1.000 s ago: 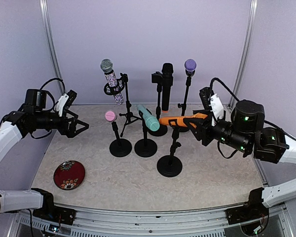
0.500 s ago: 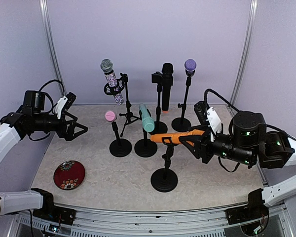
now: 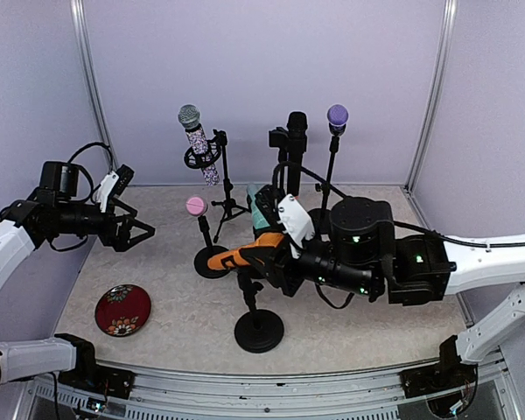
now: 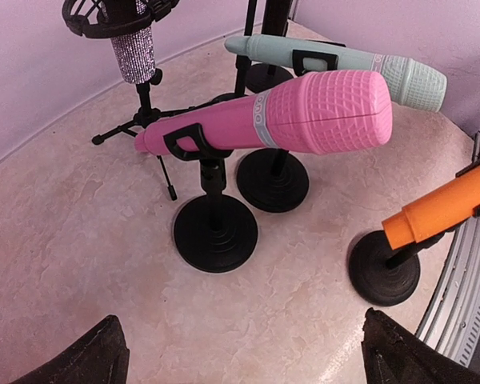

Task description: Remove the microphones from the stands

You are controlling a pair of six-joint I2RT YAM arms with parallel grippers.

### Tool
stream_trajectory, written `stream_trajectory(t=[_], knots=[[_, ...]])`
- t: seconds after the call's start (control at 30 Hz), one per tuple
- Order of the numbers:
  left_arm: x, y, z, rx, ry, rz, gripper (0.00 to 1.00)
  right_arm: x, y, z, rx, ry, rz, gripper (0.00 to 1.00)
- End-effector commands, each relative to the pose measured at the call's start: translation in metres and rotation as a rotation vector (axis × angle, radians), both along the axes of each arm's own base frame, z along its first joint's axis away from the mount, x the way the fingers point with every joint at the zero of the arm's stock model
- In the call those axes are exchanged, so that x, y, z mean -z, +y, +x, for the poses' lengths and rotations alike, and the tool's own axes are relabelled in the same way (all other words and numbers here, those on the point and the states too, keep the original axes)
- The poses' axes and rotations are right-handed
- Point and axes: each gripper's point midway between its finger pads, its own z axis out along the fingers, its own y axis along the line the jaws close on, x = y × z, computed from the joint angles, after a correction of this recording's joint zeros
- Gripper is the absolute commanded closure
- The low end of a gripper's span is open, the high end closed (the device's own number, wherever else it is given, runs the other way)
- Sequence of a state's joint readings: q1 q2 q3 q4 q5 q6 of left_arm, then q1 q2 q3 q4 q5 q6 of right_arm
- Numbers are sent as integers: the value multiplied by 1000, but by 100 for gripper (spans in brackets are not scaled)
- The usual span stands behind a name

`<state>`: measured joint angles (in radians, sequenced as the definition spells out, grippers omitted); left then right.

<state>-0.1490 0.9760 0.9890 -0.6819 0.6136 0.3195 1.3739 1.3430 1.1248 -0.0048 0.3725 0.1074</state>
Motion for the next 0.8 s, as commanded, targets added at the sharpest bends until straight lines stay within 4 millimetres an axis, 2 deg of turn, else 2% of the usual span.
stream_trajectory(t=[0.0, 0.23, 0.37, 0.43, 0.6, 0.77], knots=[[2, -1, -9, 19, 4, -6, 1, -66, 36, -1, -39, -130, 214, 100], [10, -3, -21, 64, 18, 9, 2, -70, 76, 15, 9, -209, 274, 100], [11, -7, -30, 100, 28, 7, 8, -66, 96, 26, 55, -241, 272, 100], [11, -8, -33, 112, 19, 9, 14, -57, 105, 34, 94, -247, 261, 100], [13, -8, -32, 111, 13, 18, 17, -52, 116, 48, 166, -231, 281, 100], [21, -14, -30, 123, 19, 2, 26, -46, 131, 60, 236, -199, 296, 100]])
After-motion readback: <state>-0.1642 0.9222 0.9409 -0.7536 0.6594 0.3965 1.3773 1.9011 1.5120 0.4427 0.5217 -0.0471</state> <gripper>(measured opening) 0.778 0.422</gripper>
